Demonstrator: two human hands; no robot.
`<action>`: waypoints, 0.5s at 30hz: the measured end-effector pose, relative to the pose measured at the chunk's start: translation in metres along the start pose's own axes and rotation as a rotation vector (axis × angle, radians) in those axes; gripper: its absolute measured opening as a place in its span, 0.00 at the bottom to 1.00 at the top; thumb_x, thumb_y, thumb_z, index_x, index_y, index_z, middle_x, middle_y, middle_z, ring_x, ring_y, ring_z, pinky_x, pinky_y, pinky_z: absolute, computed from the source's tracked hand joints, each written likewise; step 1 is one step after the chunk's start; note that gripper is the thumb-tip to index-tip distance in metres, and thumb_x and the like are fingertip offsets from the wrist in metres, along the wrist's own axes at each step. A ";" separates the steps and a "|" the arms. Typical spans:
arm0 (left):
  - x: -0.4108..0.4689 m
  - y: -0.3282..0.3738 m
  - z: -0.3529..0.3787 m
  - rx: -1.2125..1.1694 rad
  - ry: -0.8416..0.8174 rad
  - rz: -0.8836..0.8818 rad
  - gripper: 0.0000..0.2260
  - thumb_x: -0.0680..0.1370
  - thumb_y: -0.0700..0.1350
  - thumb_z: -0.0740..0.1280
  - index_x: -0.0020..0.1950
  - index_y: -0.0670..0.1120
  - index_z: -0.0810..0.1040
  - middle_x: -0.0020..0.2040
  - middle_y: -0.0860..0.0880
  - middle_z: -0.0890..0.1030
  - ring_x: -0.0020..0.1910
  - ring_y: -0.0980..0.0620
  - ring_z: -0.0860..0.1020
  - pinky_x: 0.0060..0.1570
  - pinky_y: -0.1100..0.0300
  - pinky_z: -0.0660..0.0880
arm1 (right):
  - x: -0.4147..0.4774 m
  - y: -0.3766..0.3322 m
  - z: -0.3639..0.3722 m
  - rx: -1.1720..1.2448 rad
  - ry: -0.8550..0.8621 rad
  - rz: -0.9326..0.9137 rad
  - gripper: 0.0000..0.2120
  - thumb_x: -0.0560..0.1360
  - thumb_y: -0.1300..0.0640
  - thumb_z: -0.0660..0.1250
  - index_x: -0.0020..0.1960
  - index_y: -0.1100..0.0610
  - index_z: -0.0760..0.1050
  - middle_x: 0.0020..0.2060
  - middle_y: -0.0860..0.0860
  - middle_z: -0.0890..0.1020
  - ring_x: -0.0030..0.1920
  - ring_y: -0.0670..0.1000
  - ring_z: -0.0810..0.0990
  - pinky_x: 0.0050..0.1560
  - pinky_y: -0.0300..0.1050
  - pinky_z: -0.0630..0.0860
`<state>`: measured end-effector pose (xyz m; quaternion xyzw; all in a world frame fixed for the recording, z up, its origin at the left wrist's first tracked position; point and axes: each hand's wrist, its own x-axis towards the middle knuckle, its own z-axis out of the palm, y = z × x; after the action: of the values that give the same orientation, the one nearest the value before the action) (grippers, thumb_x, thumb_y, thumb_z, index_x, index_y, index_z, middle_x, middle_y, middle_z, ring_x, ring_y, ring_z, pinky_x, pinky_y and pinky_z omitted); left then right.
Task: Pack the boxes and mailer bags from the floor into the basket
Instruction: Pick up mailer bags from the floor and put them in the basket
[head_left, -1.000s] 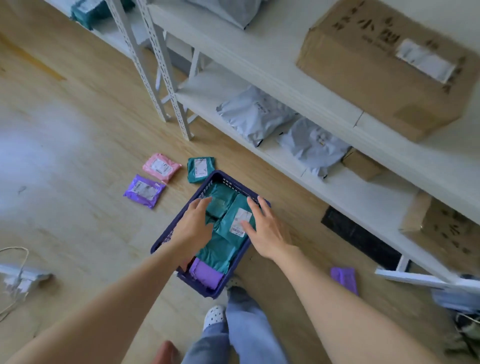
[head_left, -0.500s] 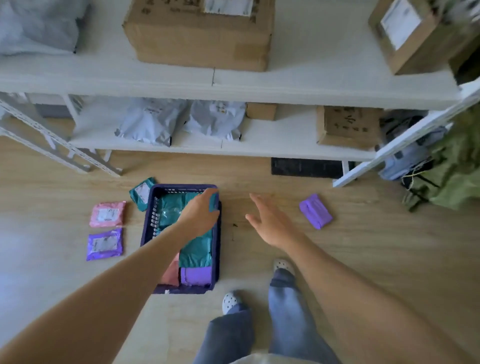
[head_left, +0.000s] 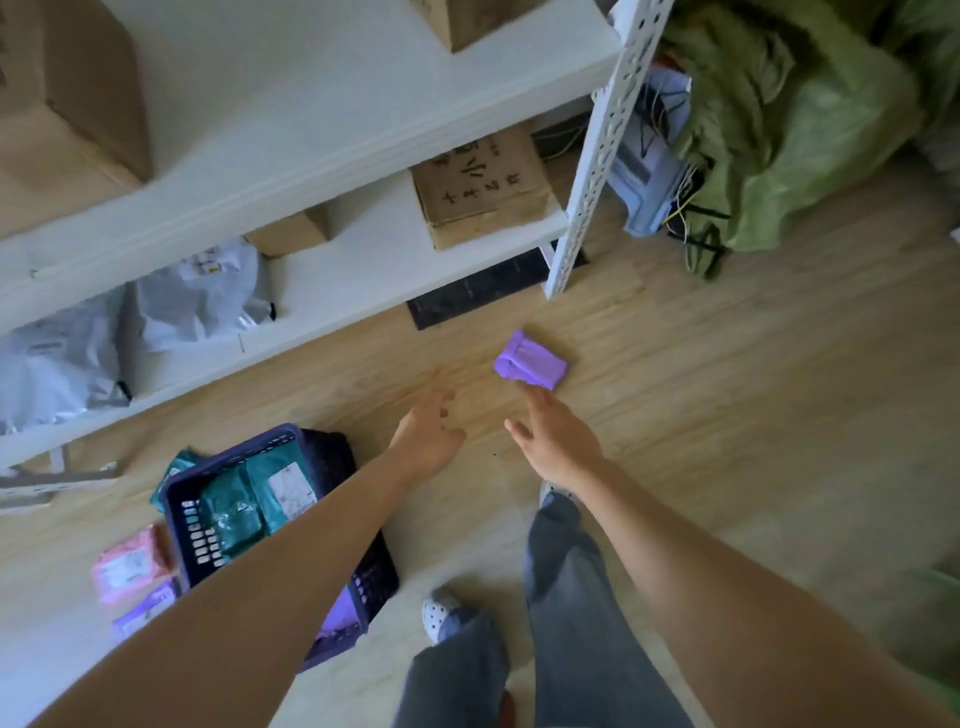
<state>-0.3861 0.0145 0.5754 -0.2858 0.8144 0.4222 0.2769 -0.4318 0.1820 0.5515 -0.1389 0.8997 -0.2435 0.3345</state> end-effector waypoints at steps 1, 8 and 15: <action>0.013 0.012 0.010 0.009 -0.011 -0.009 0.27 0.75 0.39 0.66 0.73 0.48 0.63 0.66 0.43 0.71 0.60 0.44 0.75 0.57 0.52 0.75 | 0.005 0.015 -0.009 0.026 0.008 0.024 0.26 0.80 0.50 0.58 0.76 0.54 0.55 0.71 0.55 0.65 0.68 0.57 0.69 0.61 0.52 0.70; 0.097 0.063 0.061 0.042 -0.051 -0.023 0.26 0.75 0.37 0.66 0.72 0.47 0.64 0.66 0.42 0.71 0.51 0.48 0.75 0.51 0.57 0.74 | 0.047 0.108 -0.044 0.120 0.019 0.124 0.30 0.80 0.51 0.60 0.77 0.54 0.52 0.73 0.54 0.63 0.70 0.56 0.67 0.66 0.54 0.68; 0.199 0.060 0.096 -0.001 -0.093 -0.126 0.25 0.74 0.31 0.66 0.70 0.42 0.66 0.59 0.40 0.72 0.43 0.51 0.73 0.28 0.69 0.71 | 0.106 0.170 -0.009 0.281 0.022 0.183 0.39 0.76 0.54 0.67 0.78 0.53 0.46 0.75 0.52 0.60 0.73 0.53 0.64 0.69 0.47 0.64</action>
<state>-0.5438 0.0786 0.4227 -0.3167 0.7809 0.4172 0.3403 -0.5307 0.2845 0.4103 -0.0056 0.8693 -0.3370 0.3616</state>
